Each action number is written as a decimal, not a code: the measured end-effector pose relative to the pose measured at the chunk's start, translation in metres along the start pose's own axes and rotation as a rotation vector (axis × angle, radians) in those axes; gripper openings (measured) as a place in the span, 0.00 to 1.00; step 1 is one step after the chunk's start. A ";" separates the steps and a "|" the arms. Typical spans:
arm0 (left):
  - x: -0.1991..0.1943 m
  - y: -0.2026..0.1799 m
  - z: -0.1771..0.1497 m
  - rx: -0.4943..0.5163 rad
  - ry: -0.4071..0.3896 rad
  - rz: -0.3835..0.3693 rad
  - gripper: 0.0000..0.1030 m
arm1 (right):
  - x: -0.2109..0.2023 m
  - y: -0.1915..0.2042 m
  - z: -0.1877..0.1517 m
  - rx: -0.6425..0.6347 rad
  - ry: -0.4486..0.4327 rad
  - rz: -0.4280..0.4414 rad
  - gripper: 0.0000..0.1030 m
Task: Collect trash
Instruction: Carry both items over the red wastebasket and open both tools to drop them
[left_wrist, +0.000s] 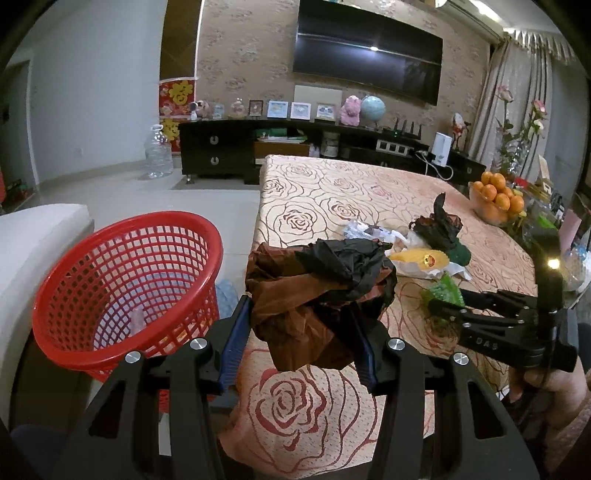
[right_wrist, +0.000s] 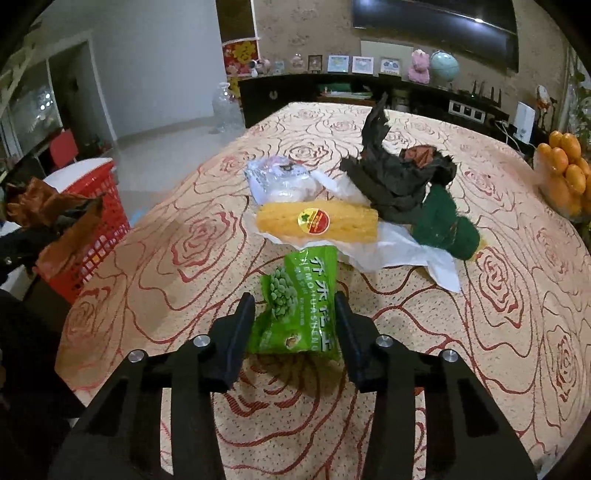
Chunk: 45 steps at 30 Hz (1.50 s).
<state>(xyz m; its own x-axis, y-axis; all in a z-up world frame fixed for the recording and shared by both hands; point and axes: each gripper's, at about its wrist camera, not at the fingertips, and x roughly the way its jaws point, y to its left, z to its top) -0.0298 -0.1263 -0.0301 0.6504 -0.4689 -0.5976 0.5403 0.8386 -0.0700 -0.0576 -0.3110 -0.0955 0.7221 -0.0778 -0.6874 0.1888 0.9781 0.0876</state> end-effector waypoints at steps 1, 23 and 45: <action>0.000 0.000 0.000 -0.001 0.000 0.001 0.46 | -0.003 -0.001 0.000 0.004 -0.007 0.002 0.41; -0.037 0.032 0.038 -0.018 -0.119 0.119 0.46 | -0.060 -0.038 0.026 0.107 -0.167 -0.075 0.41; -0.048 0.126 0.046 -0.177 -0.129 0.334 0.46 | -0.049 0.059 0.093 -0.003 -0.170 0.139 0.41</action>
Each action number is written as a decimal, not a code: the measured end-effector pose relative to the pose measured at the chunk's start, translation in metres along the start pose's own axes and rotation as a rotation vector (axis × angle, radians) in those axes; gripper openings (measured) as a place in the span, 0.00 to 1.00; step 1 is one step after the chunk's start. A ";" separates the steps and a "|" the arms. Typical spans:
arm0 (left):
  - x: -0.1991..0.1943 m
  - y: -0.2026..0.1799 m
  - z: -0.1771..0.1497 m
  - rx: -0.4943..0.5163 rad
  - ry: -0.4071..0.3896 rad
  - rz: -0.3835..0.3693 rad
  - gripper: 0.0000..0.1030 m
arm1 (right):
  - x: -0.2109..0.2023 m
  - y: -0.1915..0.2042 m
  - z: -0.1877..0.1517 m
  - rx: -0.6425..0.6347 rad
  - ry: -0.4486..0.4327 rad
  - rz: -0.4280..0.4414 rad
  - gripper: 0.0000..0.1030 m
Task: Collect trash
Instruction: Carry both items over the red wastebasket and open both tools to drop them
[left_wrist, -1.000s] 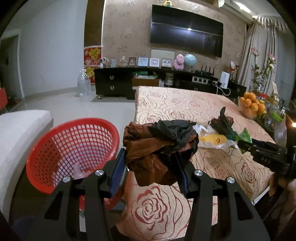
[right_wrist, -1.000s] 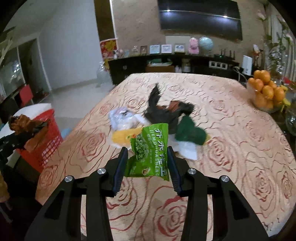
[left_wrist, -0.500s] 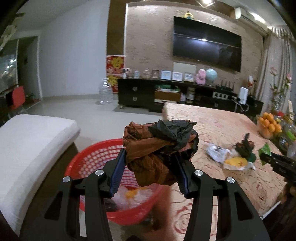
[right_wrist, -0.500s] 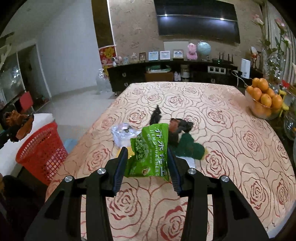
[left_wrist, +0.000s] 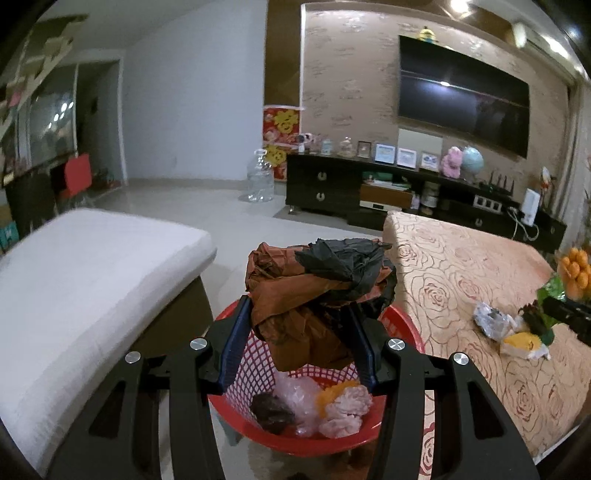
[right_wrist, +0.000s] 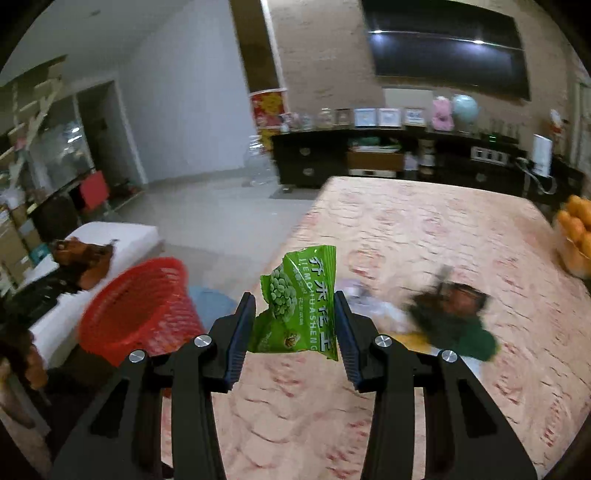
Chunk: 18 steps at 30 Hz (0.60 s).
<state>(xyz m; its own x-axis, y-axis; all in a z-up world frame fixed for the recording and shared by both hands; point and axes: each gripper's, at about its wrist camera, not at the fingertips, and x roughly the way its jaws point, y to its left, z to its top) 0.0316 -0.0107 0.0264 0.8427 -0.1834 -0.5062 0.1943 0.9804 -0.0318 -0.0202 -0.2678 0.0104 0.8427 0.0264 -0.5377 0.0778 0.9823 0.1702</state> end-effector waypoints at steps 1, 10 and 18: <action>0.002 0.002 -0.002 -0.007 0.005 0.003 0.46 | 0.004 0.008 0.002 -0.009 0.005 0.017 0.41; 0.021 0.013 -0.006 -0.014 0.048 0.045 0.46 | 0.049 0.081 0.019 -0.092 0.058 0.160 0.41; 0.028 0.020 -0.009 -0.032 0.081 0.053 0.47 | 0.076 0.127 0.018 -0.126 0.104 0.230 0.41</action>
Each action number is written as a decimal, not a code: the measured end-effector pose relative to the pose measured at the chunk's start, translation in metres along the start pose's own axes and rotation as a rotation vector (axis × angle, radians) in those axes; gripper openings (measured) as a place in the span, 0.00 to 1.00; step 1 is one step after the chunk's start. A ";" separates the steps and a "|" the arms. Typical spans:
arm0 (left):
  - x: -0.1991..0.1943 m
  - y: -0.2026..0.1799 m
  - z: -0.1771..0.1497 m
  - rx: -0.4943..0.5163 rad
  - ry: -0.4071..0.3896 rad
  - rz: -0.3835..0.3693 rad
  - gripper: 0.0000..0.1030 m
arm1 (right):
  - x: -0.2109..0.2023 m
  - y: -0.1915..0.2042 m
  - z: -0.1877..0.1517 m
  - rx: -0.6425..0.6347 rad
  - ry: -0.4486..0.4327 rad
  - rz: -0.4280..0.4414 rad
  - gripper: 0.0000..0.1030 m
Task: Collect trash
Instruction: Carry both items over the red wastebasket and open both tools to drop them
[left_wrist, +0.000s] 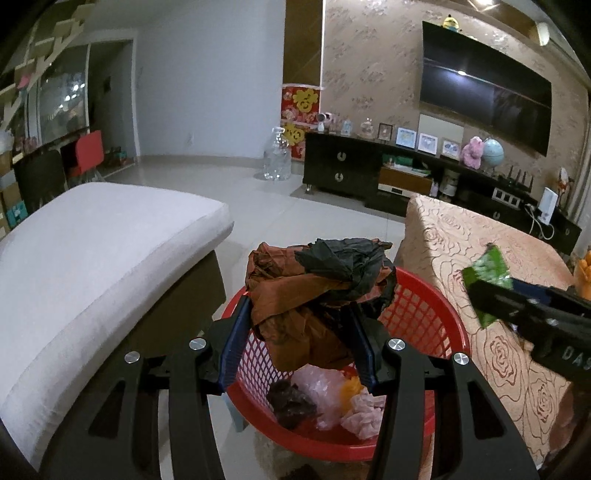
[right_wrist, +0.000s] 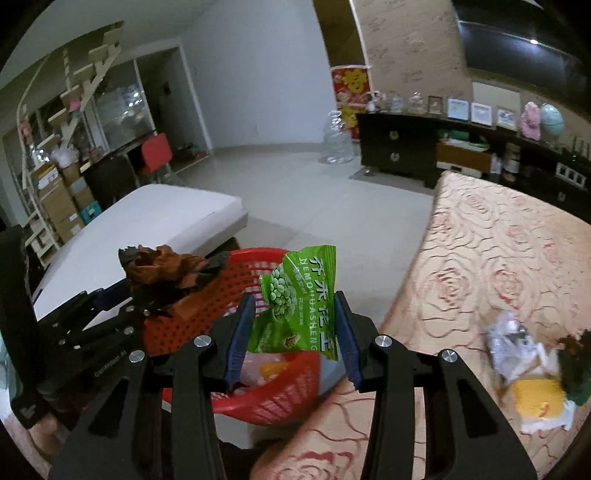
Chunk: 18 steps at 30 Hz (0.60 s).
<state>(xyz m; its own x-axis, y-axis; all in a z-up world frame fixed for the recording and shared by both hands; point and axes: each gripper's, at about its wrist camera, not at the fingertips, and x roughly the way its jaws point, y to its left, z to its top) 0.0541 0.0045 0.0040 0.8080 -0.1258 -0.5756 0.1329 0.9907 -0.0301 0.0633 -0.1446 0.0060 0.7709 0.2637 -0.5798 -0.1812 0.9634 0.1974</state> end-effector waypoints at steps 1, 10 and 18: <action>0.001 0.001 0.000 -0.002 0.003 0.000 0.47 | 0.005 0.002 0.000 0.002 0.009 0.008 0.41; 0.005 0.007 0.001 -0.021 0.023 -0.020 0.56 | 0.020 0.001 0.001 0.058 0.053 0.075 0.60; 0.001 0.011 0.001 -0.045 0.006 -0.028 0.74 | 0.006 -0.006 -0.002 0.077 0.022 0.047 0.65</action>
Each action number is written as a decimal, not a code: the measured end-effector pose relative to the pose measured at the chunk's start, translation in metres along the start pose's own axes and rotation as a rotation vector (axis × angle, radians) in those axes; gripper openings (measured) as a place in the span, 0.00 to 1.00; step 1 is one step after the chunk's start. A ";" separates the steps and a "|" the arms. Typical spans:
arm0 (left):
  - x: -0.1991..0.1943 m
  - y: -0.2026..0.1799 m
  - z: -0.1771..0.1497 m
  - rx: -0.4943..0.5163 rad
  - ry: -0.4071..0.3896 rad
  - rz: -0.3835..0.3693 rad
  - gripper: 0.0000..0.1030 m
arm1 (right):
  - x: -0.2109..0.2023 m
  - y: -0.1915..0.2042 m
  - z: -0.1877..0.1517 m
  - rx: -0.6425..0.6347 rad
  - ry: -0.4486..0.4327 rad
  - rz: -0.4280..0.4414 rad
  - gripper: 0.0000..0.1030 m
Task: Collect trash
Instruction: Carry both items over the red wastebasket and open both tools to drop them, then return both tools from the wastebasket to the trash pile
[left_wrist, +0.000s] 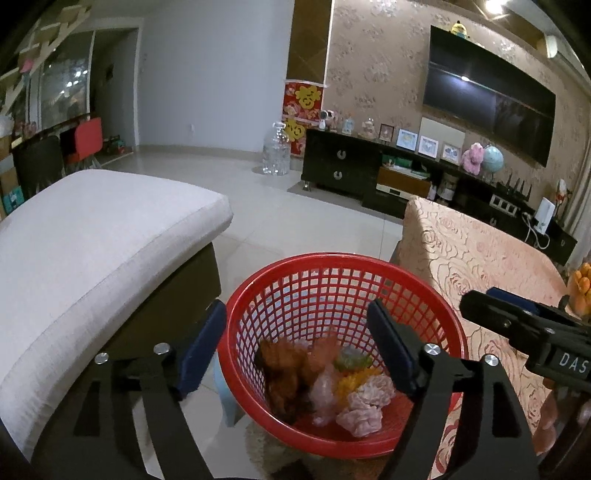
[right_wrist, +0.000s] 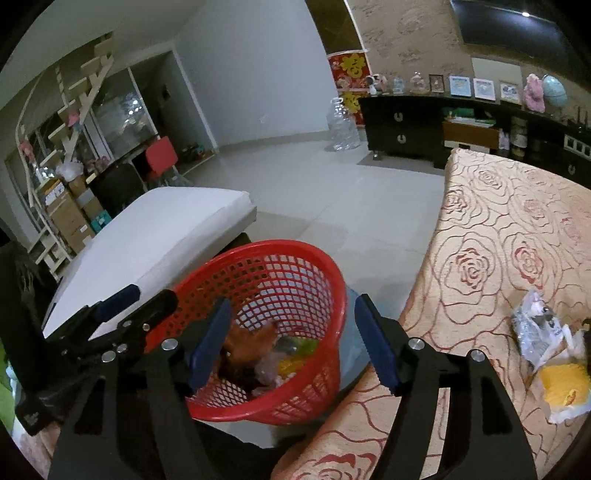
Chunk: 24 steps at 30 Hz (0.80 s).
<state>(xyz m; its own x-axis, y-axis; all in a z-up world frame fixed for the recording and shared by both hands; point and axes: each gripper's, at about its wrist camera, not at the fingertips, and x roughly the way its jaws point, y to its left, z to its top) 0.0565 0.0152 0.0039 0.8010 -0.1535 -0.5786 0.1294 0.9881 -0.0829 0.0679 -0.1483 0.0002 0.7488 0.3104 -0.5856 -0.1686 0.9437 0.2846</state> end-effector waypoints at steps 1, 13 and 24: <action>-0.001 -0.001 0.000 0.000 -0.004 0.000 0.75 | -0.003 0.000 -0.001 -0.005 -0.006 -0.011 0.65; -0.008 -0.004 0.001 0.003 -0.055 0.007 0.77 | -0.019 -0.010 -0.013 -0.014 -0.035 -0.081 0.65; -0.011 -0.007 -0.002 0.031 -0.071 0.001 0.77 | -0.060 -0.042 -0.035 0.009 -0.064 -0.182 0.69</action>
<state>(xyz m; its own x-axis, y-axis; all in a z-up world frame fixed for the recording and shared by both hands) 0.0460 0.0100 0.0089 0.8405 -0.1539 -0.5196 0.1457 0.9877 -0.0569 0.0078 -0.2022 -0.0033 0.8056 0.1261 -0.5789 -0.0206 0.9825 0.1853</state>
